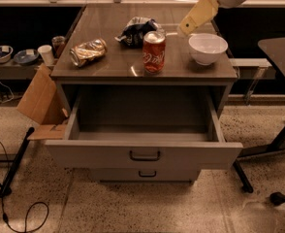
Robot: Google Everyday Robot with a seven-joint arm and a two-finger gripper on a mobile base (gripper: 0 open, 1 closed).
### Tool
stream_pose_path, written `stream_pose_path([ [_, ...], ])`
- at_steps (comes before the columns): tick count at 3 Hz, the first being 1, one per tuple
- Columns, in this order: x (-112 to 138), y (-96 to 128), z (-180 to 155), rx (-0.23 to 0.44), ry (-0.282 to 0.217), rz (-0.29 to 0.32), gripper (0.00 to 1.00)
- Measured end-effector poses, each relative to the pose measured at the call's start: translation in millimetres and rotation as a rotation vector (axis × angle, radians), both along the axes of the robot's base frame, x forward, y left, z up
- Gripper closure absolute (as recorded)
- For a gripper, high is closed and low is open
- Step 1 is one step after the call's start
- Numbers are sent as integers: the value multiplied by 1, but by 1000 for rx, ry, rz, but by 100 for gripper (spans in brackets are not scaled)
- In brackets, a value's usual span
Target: Place blue chip bag into top drawer
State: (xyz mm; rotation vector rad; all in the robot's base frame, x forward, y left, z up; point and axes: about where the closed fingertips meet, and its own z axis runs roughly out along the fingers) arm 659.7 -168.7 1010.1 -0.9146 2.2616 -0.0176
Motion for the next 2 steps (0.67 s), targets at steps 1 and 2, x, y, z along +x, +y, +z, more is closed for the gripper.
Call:
stream_pose_path([
  [1,1,0,-1,13,0,-25,0],
  [2,19,10,3,52,-29,-75,0],
])
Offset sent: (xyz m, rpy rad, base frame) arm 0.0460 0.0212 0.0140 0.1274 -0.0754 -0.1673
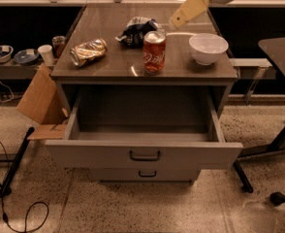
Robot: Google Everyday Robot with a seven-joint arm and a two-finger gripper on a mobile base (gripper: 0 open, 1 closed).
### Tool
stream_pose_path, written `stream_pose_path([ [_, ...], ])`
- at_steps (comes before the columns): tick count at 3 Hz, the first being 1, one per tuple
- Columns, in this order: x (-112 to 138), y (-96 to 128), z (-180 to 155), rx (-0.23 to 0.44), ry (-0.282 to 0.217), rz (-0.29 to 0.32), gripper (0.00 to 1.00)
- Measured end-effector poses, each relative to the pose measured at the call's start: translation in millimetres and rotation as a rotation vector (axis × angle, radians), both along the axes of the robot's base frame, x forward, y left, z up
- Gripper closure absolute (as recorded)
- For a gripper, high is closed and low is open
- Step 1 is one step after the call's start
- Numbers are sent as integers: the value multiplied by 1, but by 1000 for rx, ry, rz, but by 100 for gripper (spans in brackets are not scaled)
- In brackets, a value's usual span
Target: Place blue chip bag into top drawer
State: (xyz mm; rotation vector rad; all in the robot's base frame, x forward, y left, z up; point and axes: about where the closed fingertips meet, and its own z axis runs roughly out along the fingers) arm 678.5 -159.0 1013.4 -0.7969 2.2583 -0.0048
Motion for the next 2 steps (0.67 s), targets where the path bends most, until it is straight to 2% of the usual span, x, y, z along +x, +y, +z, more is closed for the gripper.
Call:
stream_pose_path([
  [2,48,30,8,146,-53,-168,0],
])
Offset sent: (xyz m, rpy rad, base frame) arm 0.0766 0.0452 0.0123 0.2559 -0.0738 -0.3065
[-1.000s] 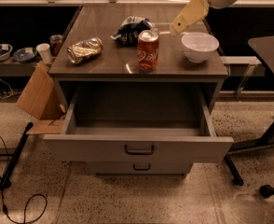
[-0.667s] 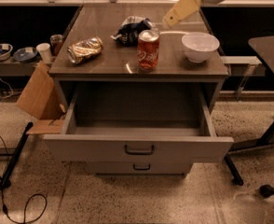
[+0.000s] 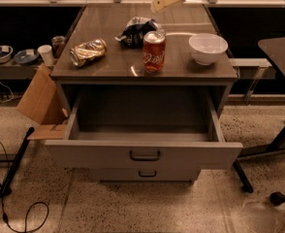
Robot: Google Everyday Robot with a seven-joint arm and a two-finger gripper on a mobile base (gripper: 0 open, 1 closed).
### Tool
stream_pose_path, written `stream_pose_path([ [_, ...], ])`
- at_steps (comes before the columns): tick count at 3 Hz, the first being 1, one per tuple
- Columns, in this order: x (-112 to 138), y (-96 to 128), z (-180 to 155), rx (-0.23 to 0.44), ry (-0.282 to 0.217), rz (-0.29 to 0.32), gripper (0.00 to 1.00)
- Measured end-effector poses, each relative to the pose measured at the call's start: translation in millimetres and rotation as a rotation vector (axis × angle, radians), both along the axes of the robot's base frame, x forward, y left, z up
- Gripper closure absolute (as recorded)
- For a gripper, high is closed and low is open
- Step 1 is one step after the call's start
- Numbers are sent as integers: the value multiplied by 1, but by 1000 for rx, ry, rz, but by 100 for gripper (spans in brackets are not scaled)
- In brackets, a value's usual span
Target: Place blue chip bag into top drawer
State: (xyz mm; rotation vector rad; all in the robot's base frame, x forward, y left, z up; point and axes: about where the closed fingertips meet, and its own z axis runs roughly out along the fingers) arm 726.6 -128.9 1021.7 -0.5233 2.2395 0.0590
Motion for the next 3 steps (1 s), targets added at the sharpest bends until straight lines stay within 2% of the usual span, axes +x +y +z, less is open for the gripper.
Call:
stream_pose_path([
  [1,20,18,-5,72,5,-85,0],
  [3,55,49,-21,135,54,-187,0],
])
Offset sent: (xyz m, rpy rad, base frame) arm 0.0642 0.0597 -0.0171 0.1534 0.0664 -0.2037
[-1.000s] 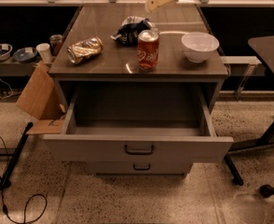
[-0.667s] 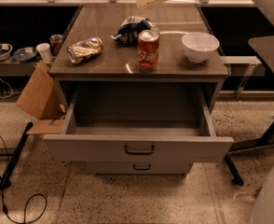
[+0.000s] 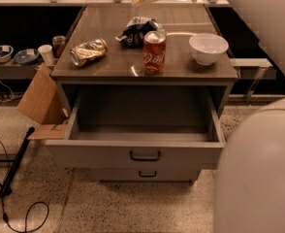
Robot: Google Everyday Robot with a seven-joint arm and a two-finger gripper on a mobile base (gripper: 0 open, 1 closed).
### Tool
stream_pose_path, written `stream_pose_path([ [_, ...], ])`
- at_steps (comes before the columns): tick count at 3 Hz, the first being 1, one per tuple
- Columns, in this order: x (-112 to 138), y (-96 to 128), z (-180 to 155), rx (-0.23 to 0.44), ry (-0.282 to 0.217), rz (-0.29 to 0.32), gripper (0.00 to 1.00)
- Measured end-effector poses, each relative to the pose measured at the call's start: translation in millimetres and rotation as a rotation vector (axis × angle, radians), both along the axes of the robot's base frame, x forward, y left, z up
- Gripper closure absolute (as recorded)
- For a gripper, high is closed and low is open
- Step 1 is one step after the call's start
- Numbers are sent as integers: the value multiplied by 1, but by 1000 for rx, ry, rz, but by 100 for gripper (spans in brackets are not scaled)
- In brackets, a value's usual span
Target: Place blue chip bag into top drawer
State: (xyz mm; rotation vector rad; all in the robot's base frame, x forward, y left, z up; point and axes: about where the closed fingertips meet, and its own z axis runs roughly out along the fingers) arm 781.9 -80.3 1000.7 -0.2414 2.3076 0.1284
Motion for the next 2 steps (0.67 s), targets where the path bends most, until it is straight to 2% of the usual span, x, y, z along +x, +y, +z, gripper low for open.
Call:
stream_pose_path([
  [1,31,21,-22,20,45,-55,0],
  [2,31,21,-24,21,48,-56,0],
])
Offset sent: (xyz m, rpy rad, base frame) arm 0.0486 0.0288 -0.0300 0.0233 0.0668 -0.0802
